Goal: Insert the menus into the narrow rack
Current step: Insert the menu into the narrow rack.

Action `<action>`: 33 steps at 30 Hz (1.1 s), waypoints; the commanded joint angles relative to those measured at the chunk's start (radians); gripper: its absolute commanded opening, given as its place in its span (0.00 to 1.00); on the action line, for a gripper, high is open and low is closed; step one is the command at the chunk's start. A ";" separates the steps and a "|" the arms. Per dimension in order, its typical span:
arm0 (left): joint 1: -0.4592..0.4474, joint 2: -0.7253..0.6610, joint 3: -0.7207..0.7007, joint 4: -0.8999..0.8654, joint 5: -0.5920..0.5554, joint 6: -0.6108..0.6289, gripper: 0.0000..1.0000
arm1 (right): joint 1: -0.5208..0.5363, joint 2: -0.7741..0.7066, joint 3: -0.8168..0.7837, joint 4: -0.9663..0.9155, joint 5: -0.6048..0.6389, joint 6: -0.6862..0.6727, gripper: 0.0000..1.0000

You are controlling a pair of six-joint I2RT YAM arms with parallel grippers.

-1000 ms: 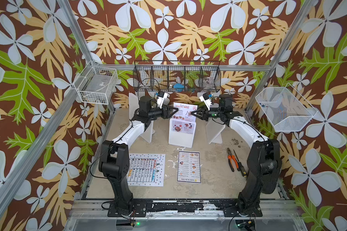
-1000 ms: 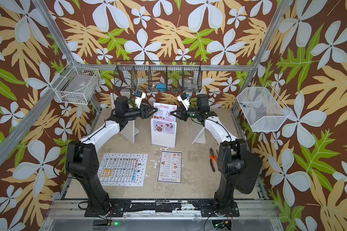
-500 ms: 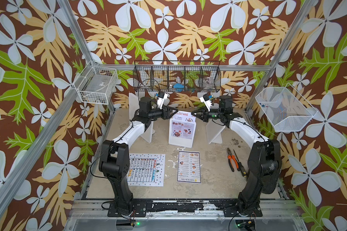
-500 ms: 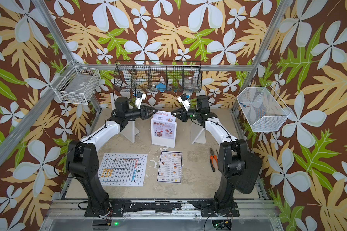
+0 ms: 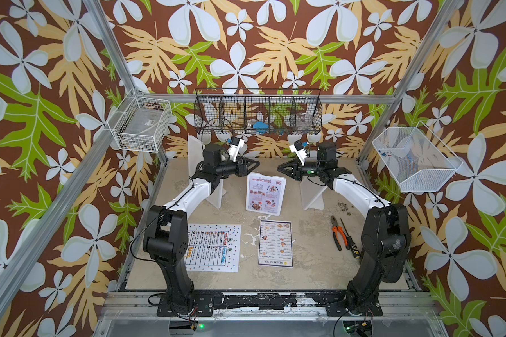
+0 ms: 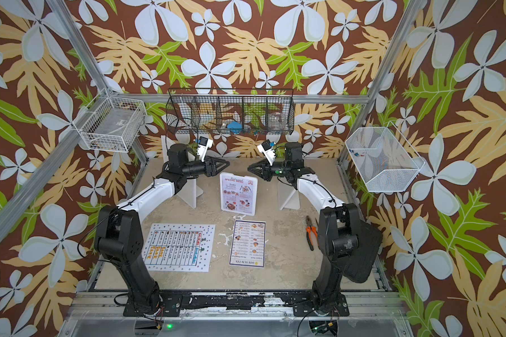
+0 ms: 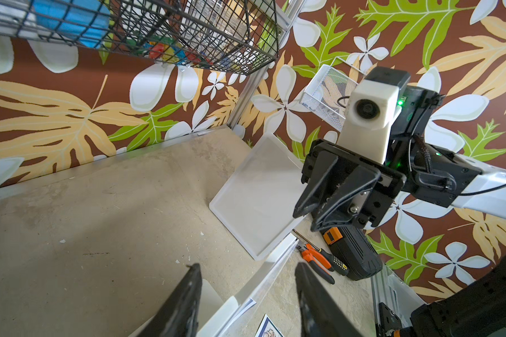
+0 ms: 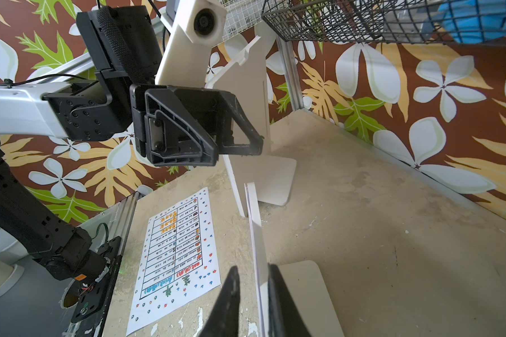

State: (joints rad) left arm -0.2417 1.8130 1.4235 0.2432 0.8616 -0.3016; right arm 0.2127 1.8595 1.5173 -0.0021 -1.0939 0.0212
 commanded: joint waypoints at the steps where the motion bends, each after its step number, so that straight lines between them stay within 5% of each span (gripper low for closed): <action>1: -0.001 -0.022 -0.006 0.016 -0.035 0.016 0.54 | 0.002 -0.015 0.001 0.005 0.025 -0.003 0.22; 16: -0.001 -0.208 -0.114 -0.060 -0.269 0.054 0.70 | 0.002 -0.143 -0.118 0.070 0.216 0.045 0.46; 28: -0.164 -0.403 -0.430 -0.036 -0.565 -0.016 0.65 | 0.019 -0.328 -0.484 0.269 0.327 0.171 0.49; 33: -0.194 -0.432 -0.569 0.043 -0.574 -0.075 0.63 | 0.045 -0.386 -0.626 0.348 0.411 0.218 0.50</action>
State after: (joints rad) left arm -0.4252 1.3869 0.8879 0.2222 0.3244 -0.3317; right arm 0.2504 1.4906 0.9295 0.2562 -0.7479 0.1955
